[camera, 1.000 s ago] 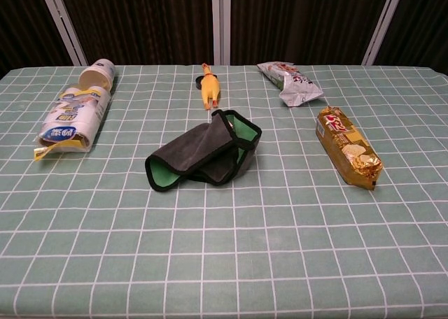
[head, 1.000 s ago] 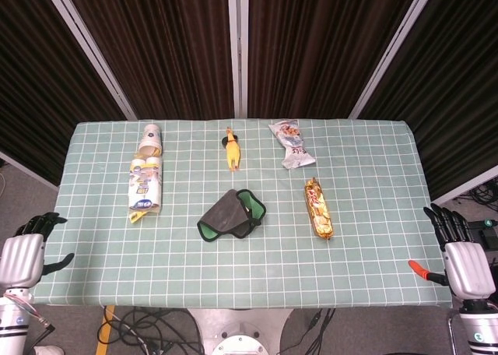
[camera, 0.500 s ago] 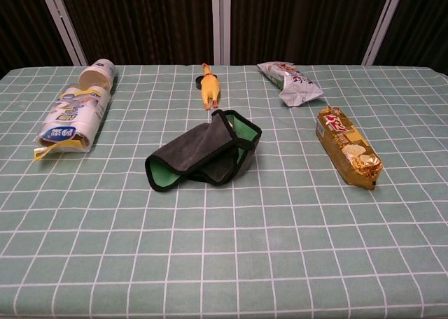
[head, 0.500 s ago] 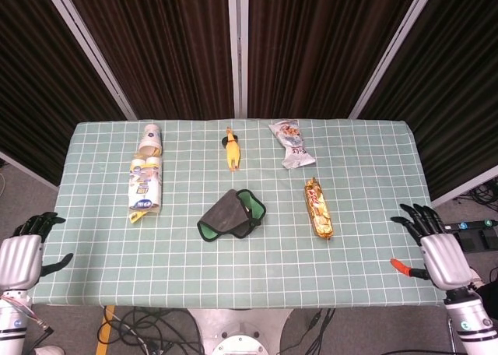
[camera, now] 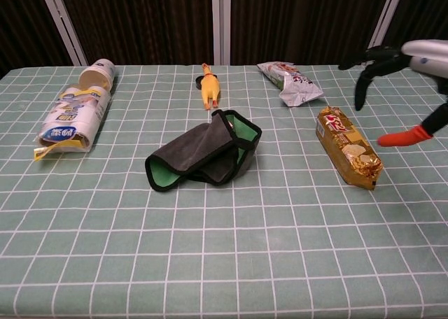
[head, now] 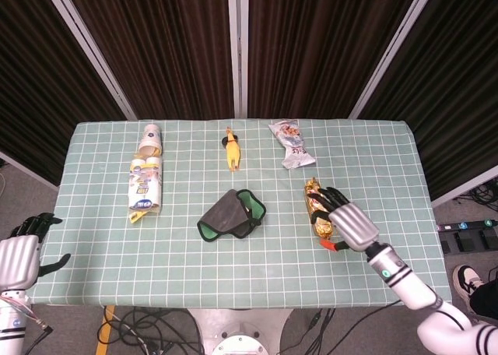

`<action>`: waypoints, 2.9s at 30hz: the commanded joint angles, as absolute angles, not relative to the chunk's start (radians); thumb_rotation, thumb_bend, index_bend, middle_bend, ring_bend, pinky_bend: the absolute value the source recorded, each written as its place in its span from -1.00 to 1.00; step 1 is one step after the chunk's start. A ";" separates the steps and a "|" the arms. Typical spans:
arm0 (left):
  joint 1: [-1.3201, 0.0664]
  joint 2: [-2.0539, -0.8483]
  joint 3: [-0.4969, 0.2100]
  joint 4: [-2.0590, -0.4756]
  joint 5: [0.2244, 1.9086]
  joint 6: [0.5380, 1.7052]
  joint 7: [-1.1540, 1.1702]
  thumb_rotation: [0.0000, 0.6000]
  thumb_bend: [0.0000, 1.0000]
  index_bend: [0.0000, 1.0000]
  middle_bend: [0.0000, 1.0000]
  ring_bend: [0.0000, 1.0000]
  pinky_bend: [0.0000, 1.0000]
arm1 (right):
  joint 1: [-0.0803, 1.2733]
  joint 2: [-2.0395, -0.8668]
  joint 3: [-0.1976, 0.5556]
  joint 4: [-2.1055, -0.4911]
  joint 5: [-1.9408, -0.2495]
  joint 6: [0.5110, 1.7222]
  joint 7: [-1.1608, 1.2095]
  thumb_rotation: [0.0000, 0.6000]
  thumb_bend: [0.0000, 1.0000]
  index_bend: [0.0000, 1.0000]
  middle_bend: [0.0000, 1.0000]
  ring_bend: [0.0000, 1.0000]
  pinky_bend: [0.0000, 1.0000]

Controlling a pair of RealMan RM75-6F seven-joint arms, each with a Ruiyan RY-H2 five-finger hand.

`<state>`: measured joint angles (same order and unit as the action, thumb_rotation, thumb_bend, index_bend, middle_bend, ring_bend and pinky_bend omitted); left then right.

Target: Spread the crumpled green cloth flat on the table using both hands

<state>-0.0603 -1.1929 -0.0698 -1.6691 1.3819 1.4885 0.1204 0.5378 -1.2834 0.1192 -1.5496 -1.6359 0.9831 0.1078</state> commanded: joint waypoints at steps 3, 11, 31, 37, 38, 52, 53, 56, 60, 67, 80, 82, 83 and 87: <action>-0.063 -1.194 -0.073 -1.666 1.373 1.481 0.124 1.00 -0.76 -0.44 -0.51 -0.60 -0.44 | 0.661 -1.439 0.147 -1.393 -1.606 0.865 0.069 1.00 -0.82 -0.20 -0.82 -1.00 -1.00; -0.066 -1.192 -0.080 -1.663 1.353 1.470 0.130 1.00 -0.76 -0.44 -0.51 -0.60 -0.44 | 0.775 -1.612 0.150 -1.187 -1.605 0.819 0.077 1.00 -0.81 -0.21 -0.82 -1.00 -1.00; -0.067 -1.192 -0.084 -1.632 1.333 1.451 0.096 1.00 -0.76 -0.44 -0.51 -0.60 -0.44 | 0.906 -1.823 0.122 -0.907 -1.591 0.817 0.170 1.00 -0.62 -0.19 -0.79 -1.00 -1.00; -0.066 -1.193 -0.084 -1.628 1.334 1.451 0.089 1.00 -0.76 -0.44 -0.51 -0.60 -0.44 | 0.912 -1.844 0.106 -0.875 -1.581 0.818 0.178 1.00 -0.44 -0.09 -0.77 -1.00 -1.00; -0.066 -1.193 -0.084 -1.628 1.334 1.452 0.088 1.00 -0.76 -0.44 -0.51 -0.60 -0.44 | 0.912 -1.846 0.104 -0.871 -1.582 0.822 0.179 1.00 -0.42 -0.06 -0.76 -0.99 -1.00; -0.099 -1.199 -0.101 -1.602 1.370 1.417 -0.035 1.00 -0.78 -0.44 -0.51 -0.60 -0.44 | 0.926 -1.725 0.172 -1.053 -1.533 0.890 0.185 1.00 -0.21 0.43 -0.60 -0.92 -1.00; -0.106 -1.203 -0.107 -1.597 1.376 1.416 -0.052 1.00 -0.78 -0.44 -0.51 -0.60 -0.44 | 0.931 -1.707 0.184 -1.082 -1.527 0.892 0.179 1.00 -0.21 0.43 -0.60 -0.92 -1.00; -0.128 -1.219 -0.121 -1.582 1.399 1.410 -0.104 1.00 -0.78 -0.44 -0.51 -0.60 -0.44 | 0.947 -1.653 0.226 -1.174 -1.498 0.888 0.146 1.00 -0.21 0.43 -0.60 -0.91 -1.00; -0.168 -1.234 -0.138 -1.563 1.426 1.387 -0.151 1.00 -0.78 -0.44 -0.51 -0.60 -0.44 | 0.974 -1.601 0.290 -1.274 -1.439 0.869 0.081 1.00 -0.21 0.42 -0.59 -0.91 -1.00; -0.239 -1.246 -0.163 -1.549 1.458 1.345 -0.187 1.00 -0.78 -0.44 -0.51 -0.60 -0.44 | 1.024 -1.567 0.390 -1.369 -1.308 0.861 -0.074 1.00 -0.21 0.42 -0.59 -0.90 -1.00; -0.326 -1.256 -0.179 -1.508 1.476 1.281 -0.288 1.00 -0.78 -0.44 -0.51 -0.60 -0.44 | 1.068 -1.570 0.484 -1.400 -1.139 0.968 -0.274 1.00 -0.21 0.42 -0.55 -0.86 -1.00; -0.342 -1.261 -0.184 -1.502 1.471 1.264 -0.312 1.00 -0.78 -0.43 -0.51 -0.60 -0.44 | 1.078 -1.568 0.497 -1.412 -1.110 0.979 -0.307 1.00 -0.21 0.42 -0.55 -0.85 -1.00; -0.350 -1.265 -0.186 -1.501 1.468 1.254 -0.327 1.00 -0.78 -0.43 -0.51 -0.60 -0.44 | 1.085 -1.567 0.501 -1.417 -1.096 0.979 -0.323 1.00 -0.21 0.42 -0.55 -0.85 -1.00; -0.392 -1.287 -0.202 -1.490 1.447 1.199 -0.425 1.00 -0.81 -0.41 -0.51 -0.60 -0.44 | 1.118 -1.569 0.506 -1.434 -1.053 0.973 -0.386 1.00 -0.21 0.42 -0.55 -0.85 -1.00</action>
<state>-0.3662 -1.2720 -0.1912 -1.4993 1.4605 1.2313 -0.3766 1.1021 -1.5680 0.5004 -1.4235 -1.0670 0.9728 -0.3645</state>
